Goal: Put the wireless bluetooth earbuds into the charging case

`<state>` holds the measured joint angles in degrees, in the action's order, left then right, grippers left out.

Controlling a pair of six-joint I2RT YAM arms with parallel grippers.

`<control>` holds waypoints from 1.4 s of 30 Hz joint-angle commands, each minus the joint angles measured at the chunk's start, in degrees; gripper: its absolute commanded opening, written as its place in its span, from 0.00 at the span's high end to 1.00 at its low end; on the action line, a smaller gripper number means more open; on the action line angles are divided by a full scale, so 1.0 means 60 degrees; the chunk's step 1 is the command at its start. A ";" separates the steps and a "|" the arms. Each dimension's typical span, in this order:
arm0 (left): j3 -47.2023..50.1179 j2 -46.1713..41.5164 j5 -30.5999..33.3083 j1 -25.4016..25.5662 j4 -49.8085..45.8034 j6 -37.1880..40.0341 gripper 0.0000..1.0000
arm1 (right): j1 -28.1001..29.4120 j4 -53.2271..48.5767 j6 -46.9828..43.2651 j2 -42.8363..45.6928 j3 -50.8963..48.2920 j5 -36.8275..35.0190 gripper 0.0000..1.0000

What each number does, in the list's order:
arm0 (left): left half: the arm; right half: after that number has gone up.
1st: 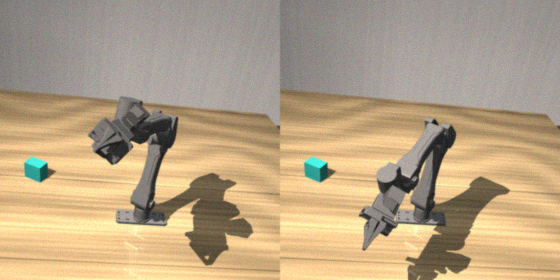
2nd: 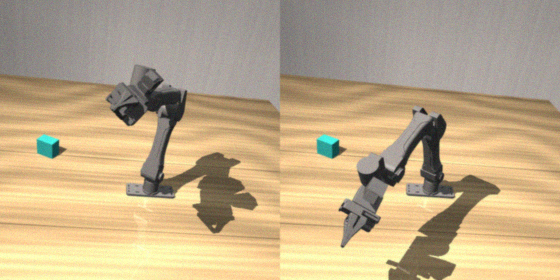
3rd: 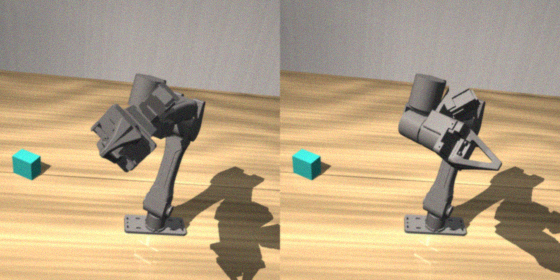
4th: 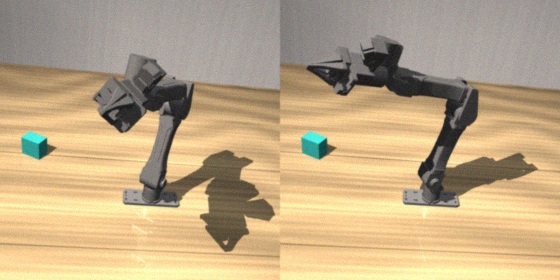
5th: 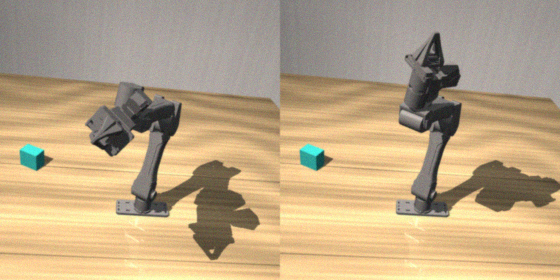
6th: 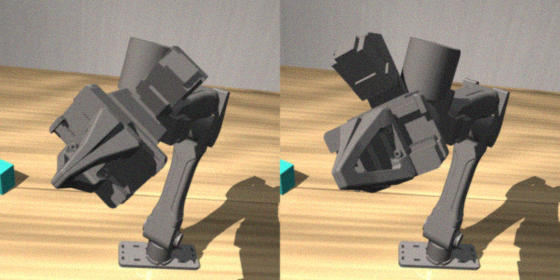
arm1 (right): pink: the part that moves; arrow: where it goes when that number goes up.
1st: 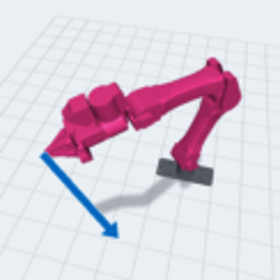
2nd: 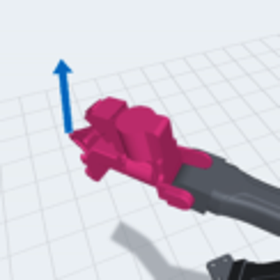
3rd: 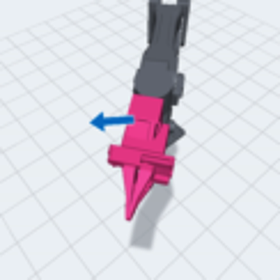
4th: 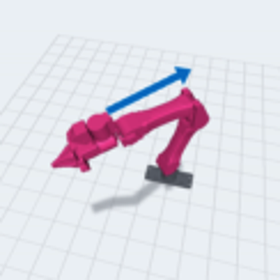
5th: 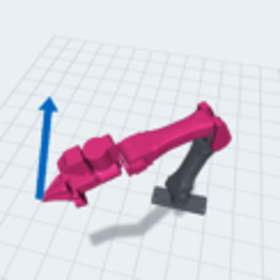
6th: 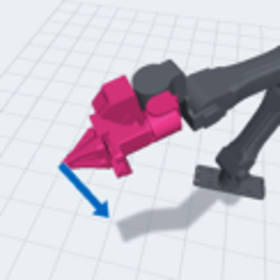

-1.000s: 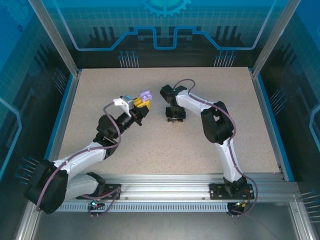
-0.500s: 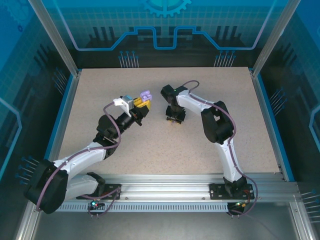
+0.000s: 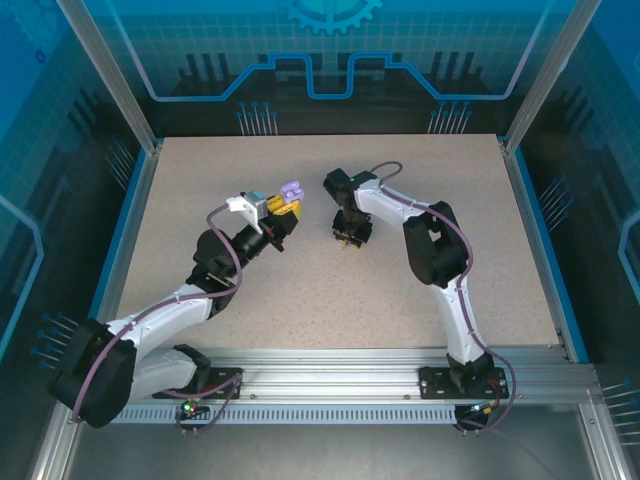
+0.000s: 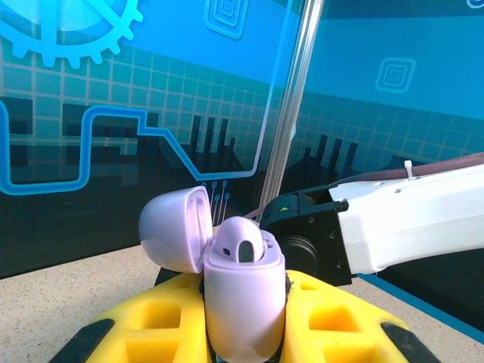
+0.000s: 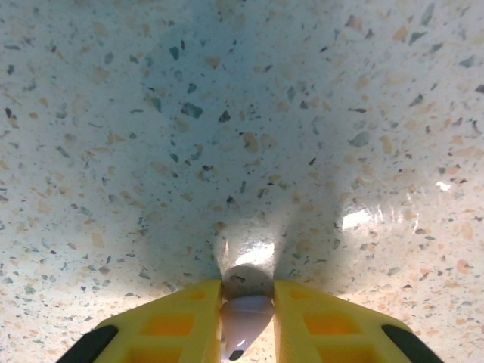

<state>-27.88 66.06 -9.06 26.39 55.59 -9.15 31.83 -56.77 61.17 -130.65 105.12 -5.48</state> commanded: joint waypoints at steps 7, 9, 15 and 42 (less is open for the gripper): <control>-0.0070 -0.0141 0.0045 -0.0065 0.0283 -0.0116 1.00 | 0.0149 0.0047 -0.1869 -0.0388 0.0501 0.0128 0.79; -0.0071 -0.0187 0.0074 -0.0067 0.0243 -0.0102 1.00 | 0.0200 0.0137 -0.2900 -0.0388 0.0597 0.0063 0.79; -0.0070 -0.0240 0.0104 -0.0067 0.0198 -0.0061 1.00 | 0.0297 0.0024 -0.5825 -0.0306 0.0689 -0.0202 0.79; -0.0114 -0.0248 0.0091 -0.0070 0.0183 -0.0111 1.00 | 0.0270 -0.1055 -0.5551 -0.0886 0.1376 0.0108 0.61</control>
<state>-27.88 65.93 -8.82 26.39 55.59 -9.15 33.23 -60.18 22.81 -134.50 111.94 -5.91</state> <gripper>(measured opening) 0.204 0.388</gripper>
